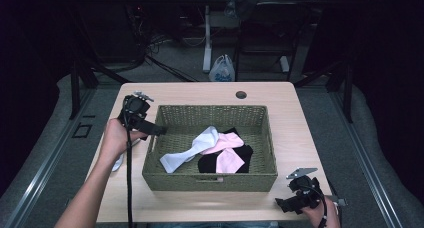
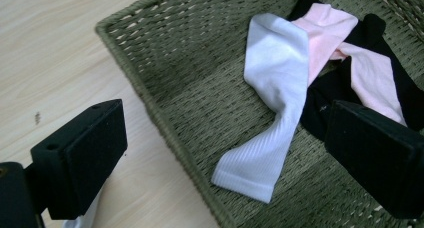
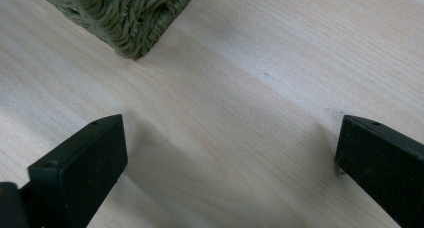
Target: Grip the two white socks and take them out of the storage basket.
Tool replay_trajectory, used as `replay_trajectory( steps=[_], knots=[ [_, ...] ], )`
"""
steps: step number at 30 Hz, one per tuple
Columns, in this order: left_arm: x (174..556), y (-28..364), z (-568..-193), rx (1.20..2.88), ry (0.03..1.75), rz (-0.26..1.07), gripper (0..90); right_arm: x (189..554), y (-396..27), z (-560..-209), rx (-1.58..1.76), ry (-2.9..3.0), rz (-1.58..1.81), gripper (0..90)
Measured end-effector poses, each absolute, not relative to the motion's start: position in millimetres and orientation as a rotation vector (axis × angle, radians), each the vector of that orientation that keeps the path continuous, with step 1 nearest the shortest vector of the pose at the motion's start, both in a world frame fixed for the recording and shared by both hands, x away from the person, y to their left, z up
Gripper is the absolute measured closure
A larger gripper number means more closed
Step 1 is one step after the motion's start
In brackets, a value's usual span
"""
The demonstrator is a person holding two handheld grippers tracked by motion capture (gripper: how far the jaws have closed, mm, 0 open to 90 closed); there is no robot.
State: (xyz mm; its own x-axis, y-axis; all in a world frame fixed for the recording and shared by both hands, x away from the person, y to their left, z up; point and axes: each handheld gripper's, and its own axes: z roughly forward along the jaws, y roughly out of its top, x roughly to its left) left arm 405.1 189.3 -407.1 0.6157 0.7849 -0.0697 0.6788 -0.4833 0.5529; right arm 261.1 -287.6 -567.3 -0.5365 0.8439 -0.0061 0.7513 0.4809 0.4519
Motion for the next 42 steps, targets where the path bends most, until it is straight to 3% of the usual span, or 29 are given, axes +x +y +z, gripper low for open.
replay_trajectory(
  steps=[13, 26, 40, 42],
  knots=[
    [418.2, 157.1, -437.8, 2.365, 1.113, 0.183, 4.6, 260.8, -287.5, -567.3, 1.374, 2.504, 0.601, 0.0],
    [426.5, 127.1, -479.6, 2.452, 1.087, 0.092, 15.9, 260.0, -287.9, -567.8, 1.380, 2.500, 0.614, 0.0],
    [426.4, 99.7, -511.7, 2.648, 1.046, -0.014, 45.2, 259.5, -288.0, -566.6, 1.375, 2.493, 0.610, 0.0],
    [426.6, 98.2, -515.2, 2.678, 1.047, -0.032, 54.0, 259.5, -288.0, -566.6, 1.376, 2.492, 0.611, 0.0]
  ],
)
